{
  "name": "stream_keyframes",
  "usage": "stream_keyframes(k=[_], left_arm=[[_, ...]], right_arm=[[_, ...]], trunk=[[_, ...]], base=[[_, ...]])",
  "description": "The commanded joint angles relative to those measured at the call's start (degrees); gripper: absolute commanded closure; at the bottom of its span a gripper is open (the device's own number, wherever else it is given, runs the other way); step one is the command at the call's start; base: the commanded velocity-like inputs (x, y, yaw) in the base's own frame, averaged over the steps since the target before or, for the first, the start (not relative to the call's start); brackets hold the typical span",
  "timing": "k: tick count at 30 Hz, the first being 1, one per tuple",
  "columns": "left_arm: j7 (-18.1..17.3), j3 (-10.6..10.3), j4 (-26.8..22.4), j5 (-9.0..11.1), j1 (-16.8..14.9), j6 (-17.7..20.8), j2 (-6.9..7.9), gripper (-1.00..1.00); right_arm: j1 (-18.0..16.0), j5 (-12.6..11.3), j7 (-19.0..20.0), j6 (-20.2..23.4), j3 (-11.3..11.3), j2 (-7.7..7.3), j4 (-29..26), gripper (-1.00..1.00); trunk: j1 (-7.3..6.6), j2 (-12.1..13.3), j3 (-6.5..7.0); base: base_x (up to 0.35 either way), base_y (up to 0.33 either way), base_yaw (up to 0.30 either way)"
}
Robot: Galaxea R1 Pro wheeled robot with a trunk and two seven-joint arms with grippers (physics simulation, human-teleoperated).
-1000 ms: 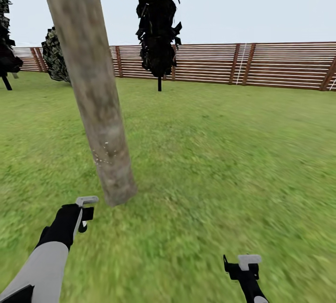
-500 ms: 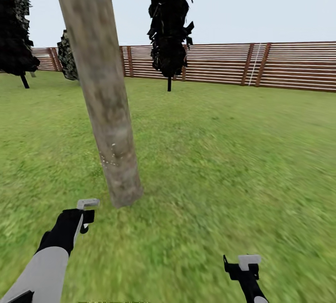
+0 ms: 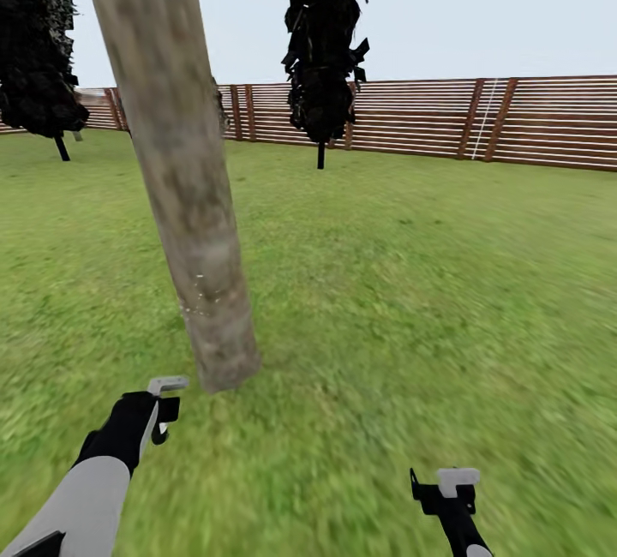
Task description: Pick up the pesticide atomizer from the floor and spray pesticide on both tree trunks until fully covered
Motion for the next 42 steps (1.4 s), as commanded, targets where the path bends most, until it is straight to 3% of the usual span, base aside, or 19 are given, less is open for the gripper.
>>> stream_keyframes(k=[1, 8, 16, 26, 28, 29, 31, 32, 34, 36, 39, 42], left_arm=[[-0.46, 0.25, -0.11, -0.6, -0.04, 0.21, -0.05, 1.0], [-0.56, 0.26, -0.19, -0.52, -0.04, 0.16, 0.01, 1.0], [-0.55, 0.34, -0.5, -0.42, -0.04, 0.13, 0.03, 1.0], [-0.81, 0.43, -0.98, -0.41, -0.74, 0.49, -0.03, 1.0], [-0.89, 0.34, -1.3, -0.47, -4.04, 1.16, -1.13, 1.0], [-0.9, 0.32, -1.33, -0.57, -7.58, 3.5, -2.96, 1.0], [-0.9, 0.03, -1.39, -0.59, -8.43, 4.76, -4.44, 1.0], [-0.95, -1.05, -1.5, -0.58, -8.76, 5.22, -5.4, 1.0], [-1.06, -2.05, -1.57, -0.48, -9.18, 5.39, -5.61, 1.0], [-1.27, -2.34, -1.59, -0.41, -9.93, 5.59, -4.91, 1.0], [-1.45, -2.23, -1.53, -0.37, -10.04, 5.72, -0.48, 1.0], [-2.84, -2.47, -1.5, -0.34, -9.55, 5.74, 2.79, 1.0]], right_arm=[[-0.03, 0.05, -0.48, -0.06, 0.48, -0.01, 0.03, -1.0], [-0.03, 0.07, -0.48, -0.04, 0.48, -0.01, 0.03, -1.0], [-0.03, 0.07, -0.48, -0.07, 0.48, 0.04, 0.03, -1.0], [-0.03, 0.07, -0.48, -0.07, 0.48, 0.08, 0.03, -1.0], [-0.03, 0.07, -0.48, -0.07, 0.48, 0.08, 0.03, -1.0], [-0.03, 0.07, -0.48, -0.07, 0.48, 0.01, 0.03, -1.0], [-0.03, 0.07, -0.48, -0.07, 0.48, 0.0, 0.03, -1.0], [-0.03, 0.07, -0.48, -0.07, 0.48, -0.01, 0.03, -1.0], [-0.03, 0.07, -0.48, -0.07, 0.43, -0.01, 0.03, -1.0], [-0.03, 0.07, -0.48, -0.07, 0.42, -0.01, 0.03, -1.0], [-0.03, 0.07, -0.48, -0.07, 0.42, -0.01, 0.03, -1.0], [-0.03, 0.07, -0.48, -0.07, 0.39, -0.01, 0.03, -1.0]], trunk=[[0.01, -0.02, -0.05], [0.01, -0.02, -0.05], [0.01, -0.02, -0.05], [0.01, -0.02, -0.05], [0.01, -0.02, -0.05], [0.01, -0.02, -0.05], [0.01, -0.02, -0.05], [0.01, -0.02, -0.05], [0.01, -0.02, -0.05], [0.01, -0.02, -0.05], [0.01, -0.02, -0.05], [0.01, -0.02, -0.05]], base=[[0.207, -0.205, 0.0], [0.084, -0.258, 0.0], [-0.194, -0.229, 0.008], [-0.12, -0.092, 0.25], [-0.001, -0.001, 0.098], [0.0, 0.0, 0.006], [0.0, 0.0, 0.003], [0.0, 0.0, 0.0], [0.0, 0.0, 0.0], [0.0, 0.0, 0.0], [0.0, 0.0, 0.0], [0.0, 0.0, 0.0]])
